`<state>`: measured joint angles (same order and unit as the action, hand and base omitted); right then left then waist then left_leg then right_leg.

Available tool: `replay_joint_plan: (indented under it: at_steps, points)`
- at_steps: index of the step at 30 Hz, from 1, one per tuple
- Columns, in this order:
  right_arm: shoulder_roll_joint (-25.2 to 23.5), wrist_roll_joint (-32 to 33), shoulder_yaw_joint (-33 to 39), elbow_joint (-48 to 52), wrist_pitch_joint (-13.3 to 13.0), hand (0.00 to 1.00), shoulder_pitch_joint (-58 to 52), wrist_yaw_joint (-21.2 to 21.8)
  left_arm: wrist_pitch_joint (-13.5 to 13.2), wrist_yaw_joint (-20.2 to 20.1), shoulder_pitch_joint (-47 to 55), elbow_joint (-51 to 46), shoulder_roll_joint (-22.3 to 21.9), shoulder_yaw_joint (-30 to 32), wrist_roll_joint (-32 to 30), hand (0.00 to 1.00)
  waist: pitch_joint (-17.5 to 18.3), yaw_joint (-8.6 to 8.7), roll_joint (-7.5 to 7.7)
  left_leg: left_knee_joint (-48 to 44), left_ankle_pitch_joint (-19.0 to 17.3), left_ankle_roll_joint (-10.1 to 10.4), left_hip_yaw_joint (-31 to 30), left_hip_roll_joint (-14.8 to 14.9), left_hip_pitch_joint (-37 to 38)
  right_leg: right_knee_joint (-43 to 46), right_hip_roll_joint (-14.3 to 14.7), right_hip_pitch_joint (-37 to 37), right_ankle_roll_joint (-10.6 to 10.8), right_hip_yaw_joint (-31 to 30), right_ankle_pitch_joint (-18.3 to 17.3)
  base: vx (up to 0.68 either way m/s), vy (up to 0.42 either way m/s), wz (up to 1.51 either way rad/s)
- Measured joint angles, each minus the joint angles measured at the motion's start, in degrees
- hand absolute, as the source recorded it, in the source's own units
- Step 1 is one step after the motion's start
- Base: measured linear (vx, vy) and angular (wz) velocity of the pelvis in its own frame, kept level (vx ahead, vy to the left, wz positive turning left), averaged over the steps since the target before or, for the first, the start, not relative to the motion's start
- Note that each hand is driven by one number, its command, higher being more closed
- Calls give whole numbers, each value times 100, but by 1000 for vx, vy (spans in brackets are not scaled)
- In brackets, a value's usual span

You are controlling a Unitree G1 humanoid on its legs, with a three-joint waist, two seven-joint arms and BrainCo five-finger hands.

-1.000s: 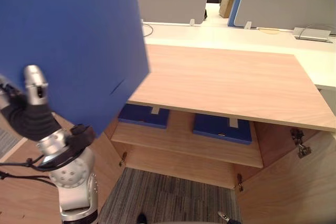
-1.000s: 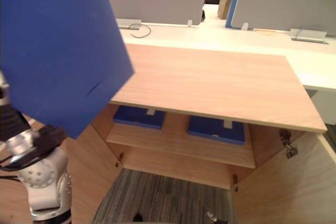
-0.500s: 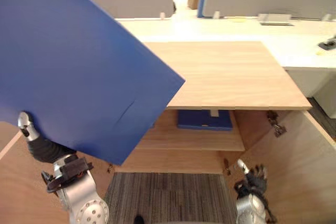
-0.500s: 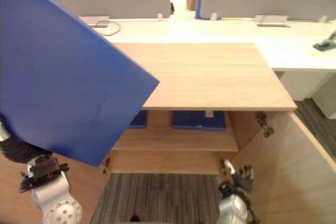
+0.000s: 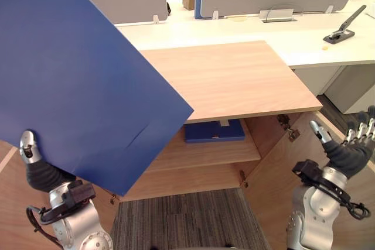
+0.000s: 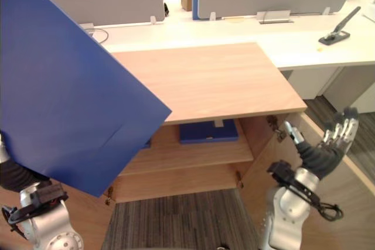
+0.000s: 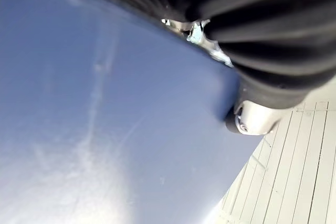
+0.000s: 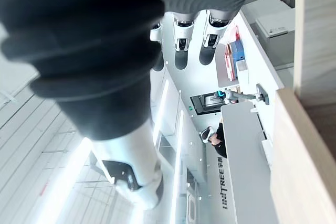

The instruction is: Walk over to the cabinet, pick up the folder, carry it to the office cabinet, place the folder inside the office cabinet, then close the office cabinet door

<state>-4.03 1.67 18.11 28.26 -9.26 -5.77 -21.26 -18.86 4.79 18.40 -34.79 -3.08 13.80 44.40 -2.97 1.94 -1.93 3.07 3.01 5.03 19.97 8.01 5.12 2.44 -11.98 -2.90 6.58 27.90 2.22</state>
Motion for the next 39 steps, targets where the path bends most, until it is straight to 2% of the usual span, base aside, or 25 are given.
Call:
replay_joint_plan:
  at_steps: [2, 5, 8, 10, 14, 20, 23, 25, 27, 30, 34, 39]
  points:
    - [83, 245, -239, 18, -120, 0, 232, 176, 0, -2, -67, 3, 11, 61, -15, 100, -14, -6, -17, -54, -39, 7, 8, 7, 2, -6, 0, 8, 0, -17, 0, -21, 1, -5]
    - [449, 1120, -932, -124, -387, 0, 679, 727, 14, -22, -243, 77, 52, 60, -193, 100, -17, -68, -22, -79, -49, 10, 11, 14, -1, -10, 7, 9, 0, -28, 0, 0, 0, 0]
    - [764, 1990, -1706, -710, -445, 0, 1324, 1243, 54, -67, -436, 287, 57, -11, -207, 100, -18, -156, -22, -93, -51, 7, 9, 19, -2, -10, 12, 8, 0, -35, 0, 0, 0, 0]
    - [850, 2509, -2327, -1282, -426, 0, 1791, 1508, 83, -83, -479, 396, 58, -166, -196, 100, -21, -230, -18, -93, -51, 5, 7, 20, -5, -10, 14, 6, 0, -35, 0, 0, 0, 0]
    - [883, 3199, -3098, -2200, -295, 0, 2520, 1793, 188, -94, -476, 457, 62, -431, -185, 100, -25, -373, -12, -92, -48, -1, -6, 19, -12, -8, 14, -19, 0, -33, 0, 0, 0, 0]
    - [1105, 4260, -3843, -3920, 23, 0, 3821, 2038, 251, -112, -454, 507, 63, -566, -189, 100, -43, -596, 16, -61, -14, -53, -72, 13, -10, -7, 14, -55, 0, 25, -1, -15, 2, 5]
    - [1280, 4460, -4235, -4241, 159, 0, 4229, 2160, 246, -68, -445, 510, 64, -566, -188, 100, -49, -627, 33, -34, 9, -82, -98, 9, -4, -6, 14, -66, 0, 49, 0, -23, 6, 5]
    - [1589, 4494, -4573, -4374, 327, 0, 4513, 2363, 166, -58, -444, 512, 73, -550, -204, 100, -45, -637, 47, -30, 21, -91, -180, 3, 13, -12, 7, -147, 0, 135, -1, -23, 5, 17]
    - [1842, 4505, -4836, -4374, 379, 0, 4696, 2583, 85, -58, -412, 512, 92, -549, -200, 100, -42, -637, 59, -21, 31, -93, -218, 0, 35, -29, 7, -205, 0, 176, -1, -17, 5, 13]
    - [2272, 4672, -5312, -4298, 422, 0, 4997, 2910, -1, -60, -348, 513, 123, -564, -198, 100, -14, -636, 103, 21, 68, -88, -266, -4, 50, -33, 8, -233, 0, 220, -1, -31, 3, 8]
    - [2964, 4708, -5642, -3712, 456, 0, 5076, 3287, -77, -79, -331, 591, 246, -688, -192, 100, 51, -619, 201, 180, 198, -77, -425, -38, 38, -43, -4, -263, 0, 388, 0, -28, 6, 20]
    - [3281, 4918, -5676, -3427, 451, 0, 5077, 3488, -143, -88, -319, 615, 359, -872, -187, 100, 141, -619, 302, 180, 204, -74, -465, -61, 44, -41, -30, -297, 1, 428, 0, -12, 6, 5]
